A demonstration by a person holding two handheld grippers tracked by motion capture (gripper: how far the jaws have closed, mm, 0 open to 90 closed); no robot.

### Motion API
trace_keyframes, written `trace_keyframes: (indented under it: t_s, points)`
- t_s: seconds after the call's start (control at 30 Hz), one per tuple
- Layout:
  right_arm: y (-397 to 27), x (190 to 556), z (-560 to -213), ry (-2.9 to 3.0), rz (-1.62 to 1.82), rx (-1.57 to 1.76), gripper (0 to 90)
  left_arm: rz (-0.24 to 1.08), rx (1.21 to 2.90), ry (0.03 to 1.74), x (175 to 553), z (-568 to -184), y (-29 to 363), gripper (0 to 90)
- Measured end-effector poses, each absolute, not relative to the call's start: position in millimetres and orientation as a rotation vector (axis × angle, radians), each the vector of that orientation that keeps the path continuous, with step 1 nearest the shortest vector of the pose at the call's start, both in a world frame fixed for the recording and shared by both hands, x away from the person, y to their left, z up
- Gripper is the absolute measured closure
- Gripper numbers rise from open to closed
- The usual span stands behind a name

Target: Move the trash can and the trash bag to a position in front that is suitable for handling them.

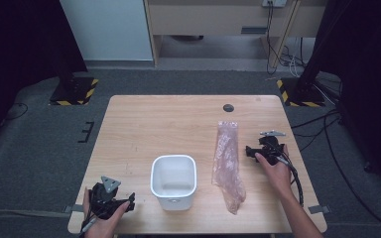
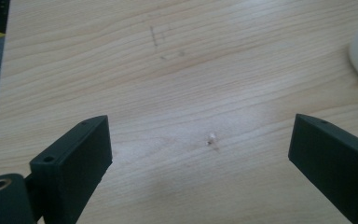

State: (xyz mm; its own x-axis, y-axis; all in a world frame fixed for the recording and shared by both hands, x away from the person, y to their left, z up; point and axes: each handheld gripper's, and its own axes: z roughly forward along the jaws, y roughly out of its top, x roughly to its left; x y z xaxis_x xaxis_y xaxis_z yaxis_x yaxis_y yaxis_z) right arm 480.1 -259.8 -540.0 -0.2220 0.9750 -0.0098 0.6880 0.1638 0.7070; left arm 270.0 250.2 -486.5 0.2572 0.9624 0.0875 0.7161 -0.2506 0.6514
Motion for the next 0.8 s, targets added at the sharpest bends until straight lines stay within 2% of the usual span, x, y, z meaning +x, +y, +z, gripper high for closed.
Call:
trace_keyframes:
  t_s: [0.13, 0.6, 0.8]
  points:
    - [-260.6, 480.4, -540.2, 1.982, 0.817, 1.566, 0.3, 0.652, 2.083, 1.486, 265.3, -483.2, 245.6, 6.1]
    - [-263.4, 476.7, -539.8, 1.997, 0.822, 1.560, 0.6, 0.595, 2.135, 1.158, 253.1, -474.9, 210.9, 4.2]
    - [-266.6, 472.8, -540.1, 1.995, 0.816, 1.548, 0.5, 0.568, 2.098, 1.029, 246.9, -468.1, 192.4, 4.2]
